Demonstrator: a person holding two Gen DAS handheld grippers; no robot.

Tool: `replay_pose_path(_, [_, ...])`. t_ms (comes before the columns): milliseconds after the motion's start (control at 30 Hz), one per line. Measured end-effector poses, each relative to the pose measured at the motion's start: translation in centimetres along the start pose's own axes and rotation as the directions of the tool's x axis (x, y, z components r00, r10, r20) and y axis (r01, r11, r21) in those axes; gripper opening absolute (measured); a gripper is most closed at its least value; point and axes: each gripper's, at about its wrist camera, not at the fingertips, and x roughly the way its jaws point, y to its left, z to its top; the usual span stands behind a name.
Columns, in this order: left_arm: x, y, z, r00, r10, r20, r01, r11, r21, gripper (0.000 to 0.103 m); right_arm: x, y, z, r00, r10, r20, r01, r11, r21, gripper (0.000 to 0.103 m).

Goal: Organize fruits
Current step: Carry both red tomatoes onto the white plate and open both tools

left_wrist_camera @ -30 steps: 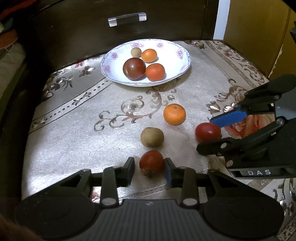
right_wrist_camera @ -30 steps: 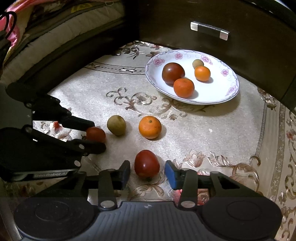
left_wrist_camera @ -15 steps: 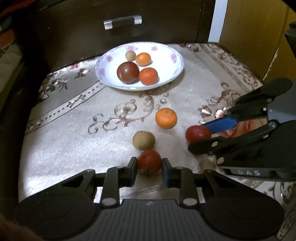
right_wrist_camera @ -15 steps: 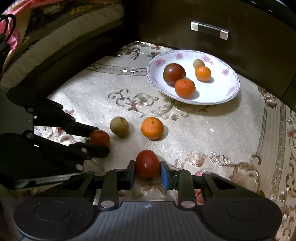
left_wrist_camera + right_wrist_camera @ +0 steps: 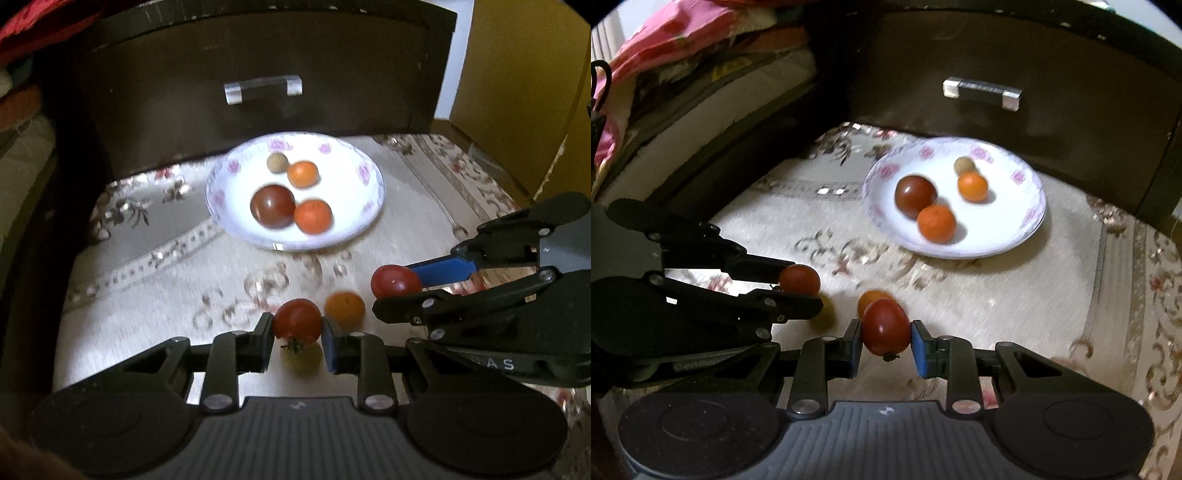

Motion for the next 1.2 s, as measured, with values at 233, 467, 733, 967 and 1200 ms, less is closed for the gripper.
replay_pose_path(233, [2.3, 0.3, 3.3, 0.999, 0.018, 0.042, -0.018, 1.0, 0.006, 0.032, 0.8, -2.3, 3.0, 0.996, -0.059, 0.067, 0.056, 0.998, 0.037, 0.026])
replay_pose_path(467, [4.7, 1.3, 5.0, 0.998, 0.03, 0.048, -0.03, 0.999, -0.018, 0.032, 2.6, -4.3, 4.9, 0.993, -0.075, 0.096, 0.072, 0.997, 0.035, 0.026])
replay_pose_path(733, [6.1, 2.0, 5.3, 0.998, 0.039, 0.054, -0.037, 0.998, -0.041, 0.033, 4.8, -5.3, 5.6, 0.993, -0.067, 0.099, 0.062, 0.997, 0.053, 0.029])
replay_pose_path(967, [5.8, 2.1, 5.7, 0.997, 0.038, 0.068, -0.034, 0.998, -0.05, 0.034, 4.5, -6.2, 5.8, 0.987, -0.093, 0.13, 0.082, 0.993, 0.085, 0.044])
replay_pose_path(1200, [4.3, 2.4, 6.1, 0.994, 0.038, 0.107, -0.03, 0.997, -0.069, 0.04, 2.8, -6.1, 5.8, 0.98, -0.106, 0.166, 0.088, 0.99, 0.112, 0.046])
